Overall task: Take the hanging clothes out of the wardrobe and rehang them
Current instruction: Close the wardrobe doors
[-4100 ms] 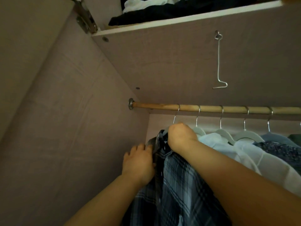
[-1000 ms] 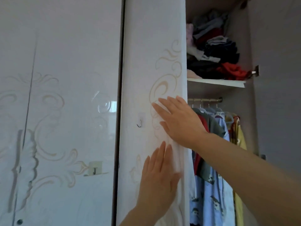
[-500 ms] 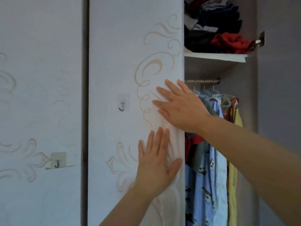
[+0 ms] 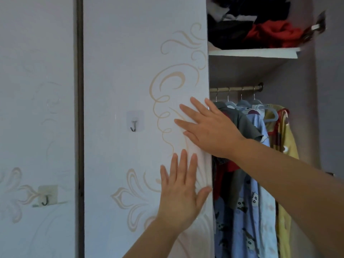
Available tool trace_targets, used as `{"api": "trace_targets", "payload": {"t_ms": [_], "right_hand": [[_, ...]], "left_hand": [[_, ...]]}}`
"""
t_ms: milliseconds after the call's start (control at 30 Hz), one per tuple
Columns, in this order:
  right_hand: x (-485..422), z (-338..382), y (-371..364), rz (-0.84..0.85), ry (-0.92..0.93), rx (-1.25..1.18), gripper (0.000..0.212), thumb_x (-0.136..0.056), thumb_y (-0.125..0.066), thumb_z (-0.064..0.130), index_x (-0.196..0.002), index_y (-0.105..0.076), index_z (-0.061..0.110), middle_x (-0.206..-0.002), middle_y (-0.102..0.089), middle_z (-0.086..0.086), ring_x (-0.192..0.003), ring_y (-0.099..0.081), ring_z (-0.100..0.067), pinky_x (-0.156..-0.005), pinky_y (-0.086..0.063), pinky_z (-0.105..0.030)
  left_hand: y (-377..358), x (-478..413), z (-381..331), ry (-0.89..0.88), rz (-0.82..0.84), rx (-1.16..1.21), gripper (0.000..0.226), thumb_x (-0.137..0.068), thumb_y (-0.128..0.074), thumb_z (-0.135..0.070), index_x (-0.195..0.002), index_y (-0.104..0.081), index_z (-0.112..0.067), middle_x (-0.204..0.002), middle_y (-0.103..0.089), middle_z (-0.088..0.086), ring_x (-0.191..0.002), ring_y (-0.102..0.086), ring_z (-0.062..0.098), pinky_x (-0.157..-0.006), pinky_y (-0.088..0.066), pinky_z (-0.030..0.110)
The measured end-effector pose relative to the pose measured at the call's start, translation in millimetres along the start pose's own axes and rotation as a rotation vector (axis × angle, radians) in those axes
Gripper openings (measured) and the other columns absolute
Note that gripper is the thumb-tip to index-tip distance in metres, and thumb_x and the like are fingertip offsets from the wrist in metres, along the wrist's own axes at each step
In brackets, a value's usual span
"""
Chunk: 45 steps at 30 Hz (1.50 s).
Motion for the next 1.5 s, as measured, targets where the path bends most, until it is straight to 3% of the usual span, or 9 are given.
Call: {"api": "trace_targets", "payload": {"t_ms": [300, 467, 633, 767, 900, 1167, 1300, 1500], "right_hand": [[0.4, -14.2, -57.7, 0.099, -0.028, -0.036, 0.052, -0.096, -0.019, 0.043, -0.139, -0.042, 0.026, -0.148, -0.035, -0.009, -0.138, -0.026, -0.034, -0.111, -0.019, -0.048], [-2.2, -16.6, -87.3, 0.161, -0.041, -0.106, 0.058, -0.093, -0.011, 0.045, -0.145, -0.029, 0.028, -0.155, -0.017, -0.005, -0.143, -0.007, -0.03, -0.112, 0.001, -0.04], [-6.5, -15.1, -120.8, 0.199, -0.077, -0.165, 0.057, -0.093, -0.013, 0.042, -0.147, -0.023, 0.025, -0.156, -0.013, -0.007, -0.142, 0.0, -0.028, -0.111, 0.0, -0.039], [-7.2, -13.5, -128.2, 0.066, -0.107, -0.152, 0.05, -0.094, -0.029, 0.034, -0.142, -0.036, 0.021, -0.149, -0.033, -0.012, -0.138, -0.025, -0.037, -0.109, -0.016, -0.048], [-6.1, -13.6, -127.0, -0.029, -0.118, -0.163, 0.047, -0.094, -0.033, 0.031, -0.139, -0.041, 0.02, -0.146, -0.038, -0.013, -0.135, -0.03, -0.038, -0.109, -0.019, -0.048], [-5.2, -16.1, -118.0, 0.207, -0.193, -0.235, 0.052, -0.094, -0.038, 0.032, -0.145, -0.029, 0.024, -0.153, -0.024, -0.009, -0.142, -0.018, -0.03, -0.113, -0.017, -0.04], [17.6, -28.8, -74.9, 0.068, -0.282, -0.254, 0.046, -0.088, -0.048, 0.024, -0.133, -0.05, 0.014, -0.129, -0.053, -0.013, -0.12, -0.049, -0.03, -0.099, -0.04, -0.042], [101.6, -76.2, -11.8, 0.073, -0.472, -0.099, 0.044, -0.089, -0.043, 0.031, -0.128, -0.054, 0.012, -0.121, -0.056, -0.011, -0.111, -0.052, -0.03, -0.092, -0.045, -0.041]], "left_hand": [[-51.1, -16.8, 17.4, -0.079, 0.042, -0.047, 0.064, -0.095, -0.025, -0.057, -0.149, -0.014, -0.024, -0.154, -0.019, 0.008, -0.141, -0.015, 0.03, -0.106, -0.013, 0.057], [-74.9, -28.6, 25.7, -0.111, 0.031, -0.065, 0.064, -0.09, -0.033, -0.053, -0.146, -0.025, -0.023, -0.153, -0.022, 0.008, -0.14, -0.016, 0.031, -0.104, -0.015, 0.059], [-96.8, -37.2, 36.5, -0.149, -0.004, -0.097, 0.066, -0.087, -0.037, -0.046, -0.147, -0.024, -0.022, -0.152, -0.023, 0.009, -0.139, -0.02, 0.033, -0.104, -0.016, 0.059], [-104.6, -36.2, 42.1, -0.179, -0.089, -0.074, 0.065, -0.087, -0.042, -0.045, -0.146, -0.026, -0.024, -0.151, -0.028, 0.01, -0.14, -0.02, 0.032, -0.108, -0.014, 0.059], [-105.3, -37.5, 40.5, -0.184, -0.162, -0.082, 0.064, -0.086, -0.042, -0.045, -0.144, -0.027, -0.023, -0.148, -0.032, 0.011, -0.138, -0.024, 0.032, -0.107, -0.018, 0.06], [-96.0, -40.1, 34.7, -0.154, -0.157, -0.081, 0.063, -0.082, -0.04, -0.04, -0.14, -0.032, -0.019, -0.143, -0.041, 0.015, -0.133, -0.029, 0.035, -0.104, -0.02, 0.06], [-79.3, -47.7, 19.0, -0.124, -0.159, 0.066, 0.055, -0.082, -0.039, -0.038, -0.134, -0.038, -0.019, -0.138, -0.047, 0.014, -0.128, -0.035, 0.032, -0.103, -0.023, 0.054], [-60.0, -70.5, -62.5, -0.223, -0.14, 0.329, 0.051, -0.082, -0.04, -0.038, -0.128, -0.049, -0.018, -0.133, -0.05, 0.012, -0.124, -0.041, 0.032, -0.102, -0.029, 0.054]]}}
Point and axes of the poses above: each hand's wrist, its own x-axis away from the middle knuckle, its own y-axis out of the back of the hand, z = x × y, the point moved 8 cm from there along -x, towards the middle knuckle
